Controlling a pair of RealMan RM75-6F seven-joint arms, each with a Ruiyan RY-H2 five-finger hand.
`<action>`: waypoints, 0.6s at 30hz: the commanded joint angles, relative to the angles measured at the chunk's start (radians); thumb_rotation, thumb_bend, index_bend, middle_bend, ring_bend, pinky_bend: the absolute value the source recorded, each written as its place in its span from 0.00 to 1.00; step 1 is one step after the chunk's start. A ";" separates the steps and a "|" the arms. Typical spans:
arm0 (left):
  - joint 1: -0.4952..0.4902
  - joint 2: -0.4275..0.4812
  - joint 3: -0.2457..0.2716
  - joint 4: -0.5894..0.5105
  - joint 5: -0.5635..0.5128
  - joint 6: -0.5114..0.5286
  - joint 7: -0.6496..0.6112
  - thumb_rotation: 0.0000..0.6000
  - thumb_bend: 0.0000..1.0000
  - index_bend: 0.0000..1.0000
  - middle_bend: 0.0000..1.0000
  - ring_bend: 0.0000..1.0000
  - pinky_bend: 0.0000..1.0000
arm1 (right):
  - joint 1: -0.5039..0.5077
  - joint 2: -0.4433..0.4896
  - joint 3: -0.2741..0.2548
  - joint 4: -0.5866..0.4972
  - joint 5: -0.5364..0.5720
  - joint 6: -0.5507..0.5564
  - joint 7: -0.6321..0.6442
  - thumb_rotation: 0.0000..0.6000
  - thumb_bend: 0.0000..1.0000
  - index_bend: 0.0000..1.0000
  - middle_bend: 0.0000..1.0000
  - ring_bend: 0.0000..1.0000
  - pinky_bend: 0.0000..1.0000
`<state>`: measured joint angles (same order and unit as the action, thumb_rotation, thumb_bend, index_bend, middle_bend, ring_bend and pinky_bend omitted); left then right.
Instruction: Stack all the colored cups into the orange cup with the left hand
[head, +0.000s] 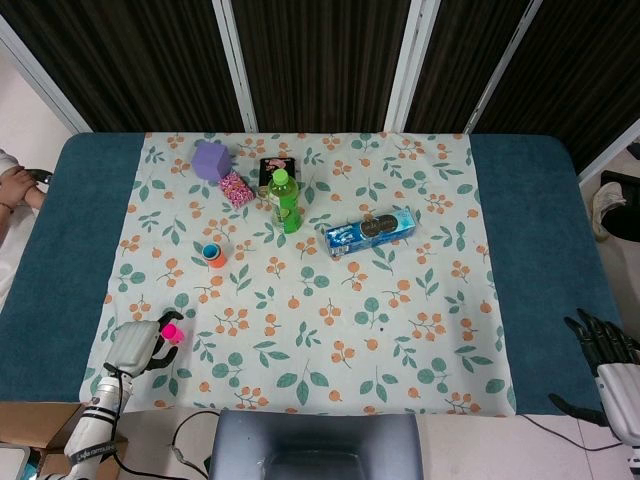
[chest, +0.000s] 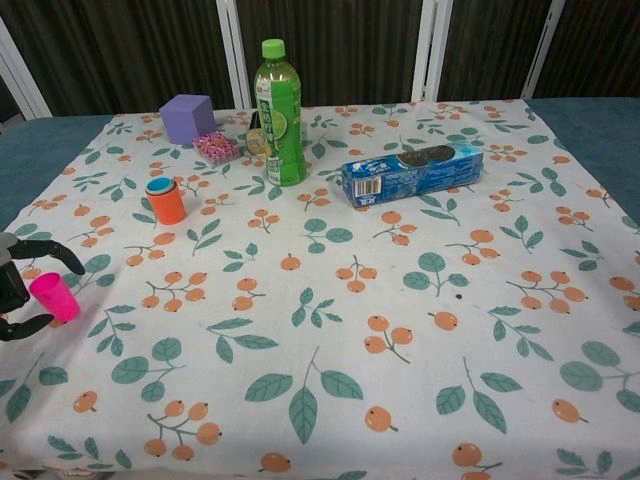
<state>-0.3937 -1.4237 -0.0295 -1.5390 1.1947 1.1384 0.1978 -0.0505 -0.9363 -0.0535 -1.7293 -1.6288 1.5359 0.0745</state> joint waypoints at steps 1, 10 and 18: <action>0.000 -0.006 -0.006 0.014 0.001 -0.003 -0.006 1.00 0.36 0.33 1.00 1.00 1.00 | 0.000 0.000 0.000 -0.001 0.001 -0.001 -0.001 1.00 0.20 0.00 0.00 0.00 0.00; 0.004 -0.008 -0.014 0.033 0.014 -0.009 -0.020 1.00 0.36 0.41 1.00 1.00 1.00 | 0.000 -0.002 0.001 -0.002 0.003 0.000 -0.005 1.00 0.20 0.00 0.00 0.00 0.00; 0.002 -0.026 -0.029 0.064 0.014 -0.012 -0.029 1.00 0.37 0.54 1.00 1.00 1.00 | -0.001 -0.001 0.001 -0.001 0.003 0.001 -0.001 1.00 0.20 0.00 0.00 0.00 0.00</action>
<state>-0.3916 -1.4474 -0.0568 -1.4771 1.2085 1.1262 0.1706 -0.0511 -0.9372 -0.0523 -1.7303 -1.6262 1.5373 0.0738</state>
